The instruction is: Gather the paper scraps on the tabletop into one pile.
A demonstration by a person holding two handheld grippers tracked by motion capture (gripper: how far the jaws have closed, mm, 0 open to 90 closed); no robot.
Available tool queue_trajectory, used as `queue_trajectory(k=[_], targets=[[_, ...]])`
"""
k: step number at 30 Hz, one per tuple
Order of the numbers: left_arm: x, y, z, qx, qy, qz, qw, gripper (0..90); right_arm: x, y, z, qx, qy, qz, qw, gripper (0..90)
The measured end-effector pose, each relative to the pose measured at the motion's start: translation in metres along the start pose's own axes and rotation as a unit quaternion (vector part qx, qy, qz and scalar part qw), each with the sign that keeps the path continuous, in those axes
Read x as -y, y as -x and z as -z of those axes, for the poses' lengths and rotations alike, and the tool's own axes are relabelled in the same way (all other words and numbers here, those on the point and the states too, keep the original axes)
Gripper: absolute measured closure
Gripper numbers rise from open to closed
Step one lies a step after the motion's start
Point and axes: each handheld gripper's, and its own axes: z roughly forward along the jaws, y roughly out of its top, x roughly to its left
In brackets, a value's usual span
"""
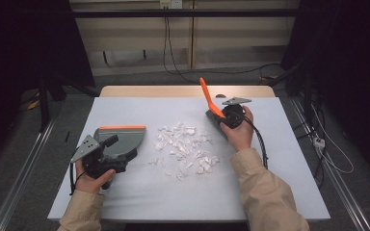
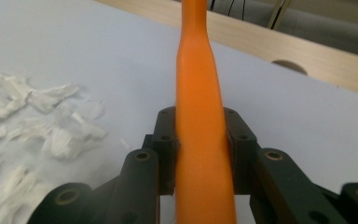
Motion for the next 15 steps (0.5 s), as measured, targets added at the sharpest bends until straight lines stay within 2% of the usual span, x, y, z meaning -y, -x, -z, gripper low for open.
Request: queue_trajectory(k=[5, 7, 8, 10, 15], targets=[[0.001, -0.003, 0.001, -0.008, 0.000, 0.003, 1.0000, 4.3, -0.012, -0.005, -0.018, -0.013, -0.006, 0.033, 0.9994, 71.6], [0.001, -0.004, 0.003, -0.011, 0.001, 0.002, 0.9999, 4.3, -0.010, -0.010, -0.023, -0.029, -0.009, 0.035, 0.9989, 71.6], [0.001, -0.004, 0.003, -0.013, 0.001, 0.003, 0.9999, 4.3, -0.010, -0.014, -0.024, -0.033, -0.008, 0.040, 0.9986, 71.6], [0.002, -0.005, 0.004, -0.015, 0.000, 0.003, 0.9999, 4.3, -0.011, -0.021, -0.022, -0.032, -0.014, 0.067, 0.9971, 71.6], [0.002, -0.005, 0.004, -0.015, 0.001, 0.001, 0.9999, 4.3, -0.007, -0.033, -0.014, -0.060, -0.020, 0.097, 0.9933, 71.5]])
